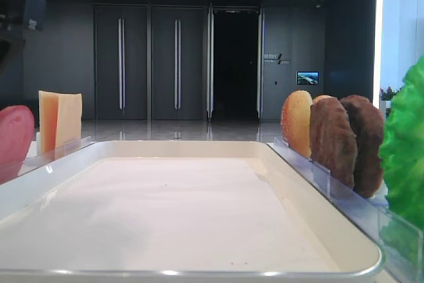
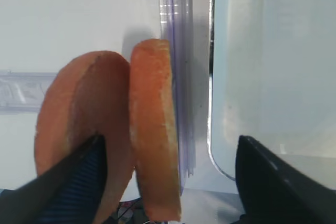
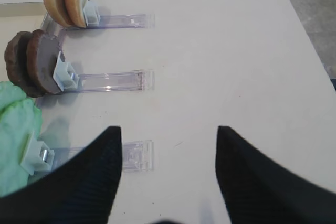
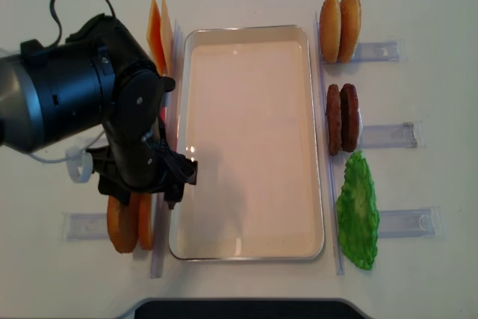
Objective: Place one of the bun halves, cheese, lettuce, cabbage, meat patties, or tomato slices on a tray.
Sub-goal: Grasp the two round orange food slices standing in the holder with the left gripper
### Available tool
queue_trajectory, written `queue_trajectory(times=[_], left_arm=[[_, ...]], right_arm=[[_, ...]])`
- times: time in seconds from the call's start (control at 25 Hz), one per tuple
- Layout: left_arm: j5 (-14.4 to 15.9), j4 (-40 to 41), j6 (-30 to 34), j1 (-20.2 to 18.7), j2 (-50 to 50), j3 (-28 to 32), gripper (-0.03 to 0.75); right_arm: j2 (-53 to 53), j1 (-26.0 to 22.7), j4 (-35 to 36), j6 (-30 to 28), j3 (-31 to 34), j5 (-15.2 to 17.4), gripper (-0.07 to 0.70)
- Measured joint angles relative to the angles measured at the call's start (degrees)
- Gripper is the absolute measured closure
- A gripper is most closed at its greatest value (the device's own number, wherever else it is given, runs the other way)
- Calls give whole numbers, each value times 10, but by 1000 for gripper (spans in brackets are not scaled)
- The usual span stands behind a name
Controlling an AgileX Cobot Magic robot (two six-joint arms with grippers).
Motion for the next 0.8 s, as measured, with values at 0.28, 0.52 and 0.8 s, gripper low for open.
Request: queue_trajectory(times=[0.28, 0.52, 0.8], left_arm=[[4, 3, 0, 0, 1, 0, 137], [5, 4, 0, 0, 1, 0, 259], [10, 13, 0, 0, 1, 0, 554]], right_arm=[[0, 5, 0, 0, 0, 0, 223], [0, 6, 0, 0, 0, 0, 223], [0, 6, 0, 0, 0, 0, 223]])
